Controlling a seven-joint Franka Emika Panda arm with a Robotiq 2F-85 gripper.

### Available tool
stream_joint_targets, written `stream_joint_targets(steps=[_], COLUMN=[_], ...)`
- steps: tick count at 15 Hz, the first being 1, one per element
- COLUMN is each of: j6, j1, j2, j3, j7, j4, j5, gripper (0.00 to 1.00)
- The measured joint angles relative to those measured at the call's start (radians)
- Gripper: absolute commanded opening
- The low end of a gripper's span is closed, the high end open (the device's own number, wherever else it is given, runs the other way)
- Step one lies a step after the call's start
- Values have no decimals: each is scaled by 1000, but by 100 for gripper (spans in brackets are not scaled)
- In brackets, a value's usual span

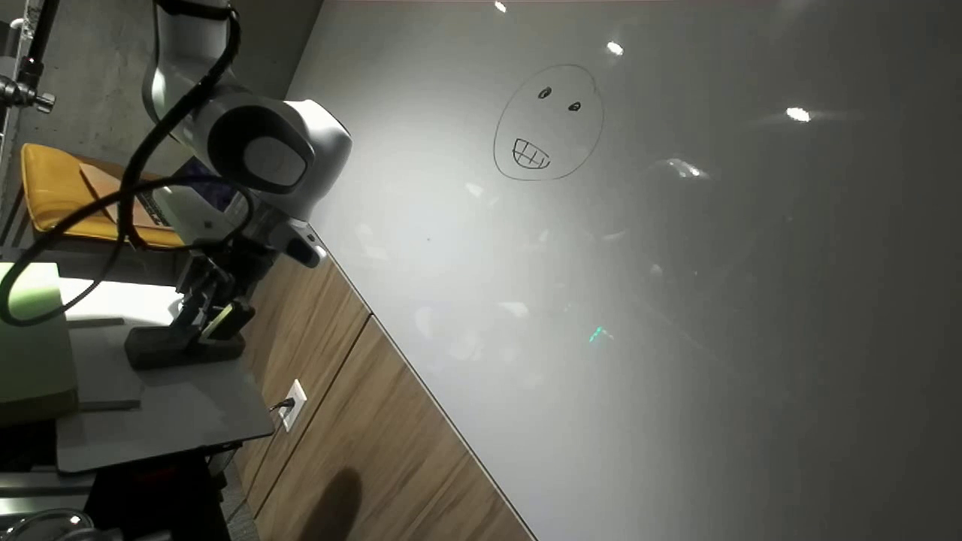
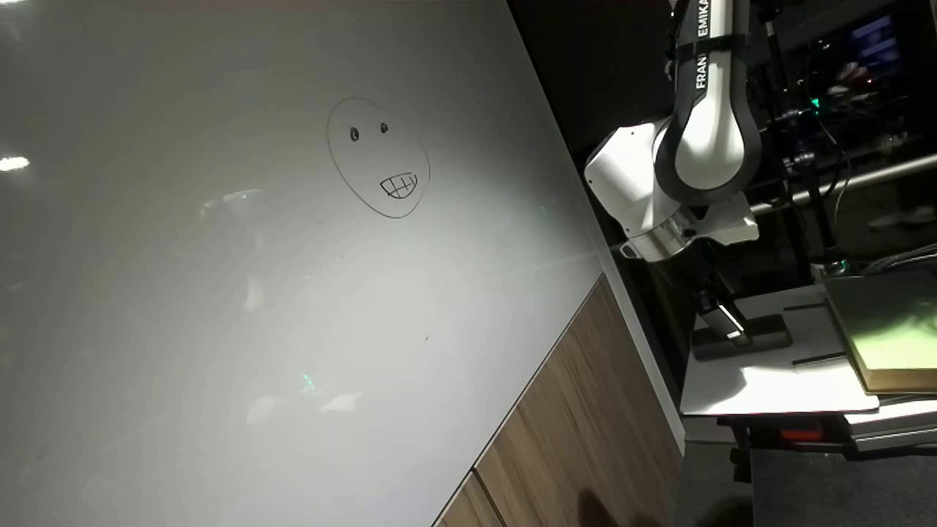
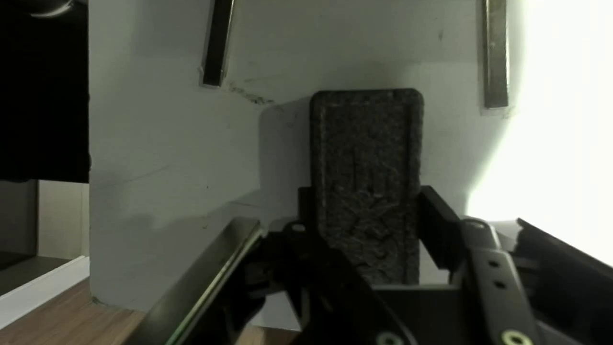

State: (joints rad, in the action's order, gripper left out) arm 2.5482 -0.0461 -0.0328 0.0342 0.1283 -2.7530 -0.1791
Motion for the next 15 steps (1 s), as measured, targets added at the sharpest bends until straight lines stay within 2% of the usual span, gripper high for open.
stream_joint_targets(steps=[4, 10, 12, 15], j6=[8, 12, 56, 171], j1=[3, 1, 1, 6], j2=[34, 253, 274, 235], j3=[-4, 15, 24, 45], j7=[-3, -14, -11, 14], j4=[18, 48, 101, 197], j5=[-6, -4, -4, -20], gripper=[28, 28, 28, 28])
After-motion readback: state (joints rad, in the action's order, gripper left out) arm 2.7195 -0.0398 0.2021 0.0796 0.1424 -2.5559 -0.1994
